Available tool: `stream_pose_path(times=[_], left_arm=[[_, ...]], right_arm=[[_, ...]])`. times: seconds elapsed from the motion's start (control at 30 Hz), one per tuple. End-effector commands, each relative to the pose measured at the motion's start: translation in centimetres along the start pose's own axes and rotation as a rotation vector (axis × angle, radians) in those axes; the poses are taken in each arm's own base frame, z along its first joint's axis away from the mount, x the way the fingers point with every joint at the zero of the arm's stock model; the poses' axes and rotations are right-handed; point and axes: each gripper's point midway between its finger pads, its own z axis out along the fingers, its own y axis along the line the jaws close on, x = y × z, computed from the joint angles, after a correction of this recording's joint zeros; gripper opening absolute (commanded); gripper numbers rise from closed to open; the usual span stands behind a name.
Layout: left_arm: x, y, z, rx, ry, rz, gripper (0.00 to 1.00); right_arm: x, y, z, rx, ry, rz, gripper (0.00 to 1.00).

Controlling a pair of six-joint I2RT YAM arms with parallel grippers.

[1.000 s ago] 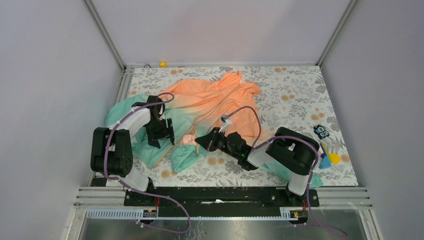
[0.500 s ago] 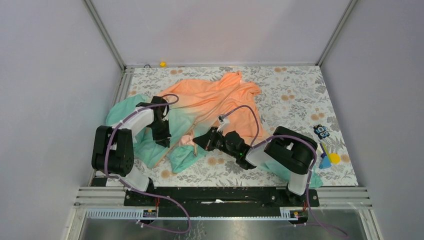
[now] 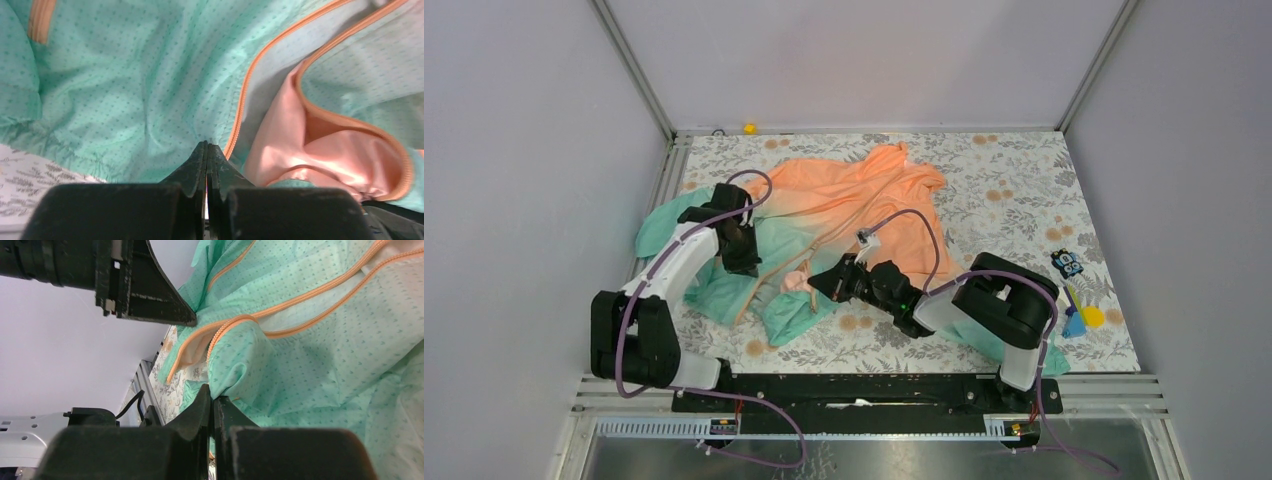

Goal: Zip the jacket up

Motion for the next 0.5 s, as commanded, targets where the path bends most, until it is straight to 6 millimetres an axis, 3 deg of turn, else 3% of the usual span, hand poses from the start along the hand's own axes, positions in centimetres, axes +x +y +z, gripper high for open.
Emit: stream_pose_path(times=[0.0,0.13,0.27,0.37,0.47], left_arm=[[-5.4,-3.0,-3.5,0.138,-0.24,-0.026,0.0],[-8.5,-4.2,-4.0,0.21,-0.409,-0.134,0.0],[-10.9,-4.3,-2.5,0.227,-0.507,-0.262,0.0],[-11.4,-4.4,-0.8,0.221,-0.495,-0.295,0.0],[-10.6,-4.5,0.7,0.209,-0.421,-0.283,0.0]], right_arm=[[-0.4,2.2,0.8,-0.054,-0.011,-0.04,0.0],[-0.3,1.9,1.0,-0.03,-0.019,-0.039,0.0],[-0.1,1.8,1.0,-0.025,-0.012,-0.036,0.0],[0.0,1.7,1.0,-0.022,-0.009,-0.04,0.0],[-0.2,1.7,0.9,-0.02,-0.015,-0.043,0.0]])
